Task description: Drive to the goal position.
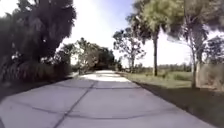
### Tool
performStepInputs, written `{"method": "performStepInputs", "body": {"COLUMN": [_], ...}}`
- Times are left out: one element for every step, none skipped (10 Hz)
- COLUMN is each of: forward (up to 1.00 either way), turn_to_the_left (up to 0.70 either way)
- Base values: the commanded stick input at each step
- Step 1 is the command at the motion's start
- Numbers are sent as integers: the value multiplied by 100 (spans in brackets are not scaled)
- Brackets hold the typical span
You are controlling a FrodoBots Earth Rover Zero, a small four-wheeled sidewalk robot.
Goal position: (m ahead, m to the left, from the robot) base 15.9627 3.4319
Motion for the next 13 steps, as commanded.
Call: {"method": "performStepInputs", "body": {"forward": [100,100,100,100,100,100,100,100,100,100,100,100,100], "turn_to_the_left": [0,0,0,0,0,0,0,0,0,0,0,0,0]}}
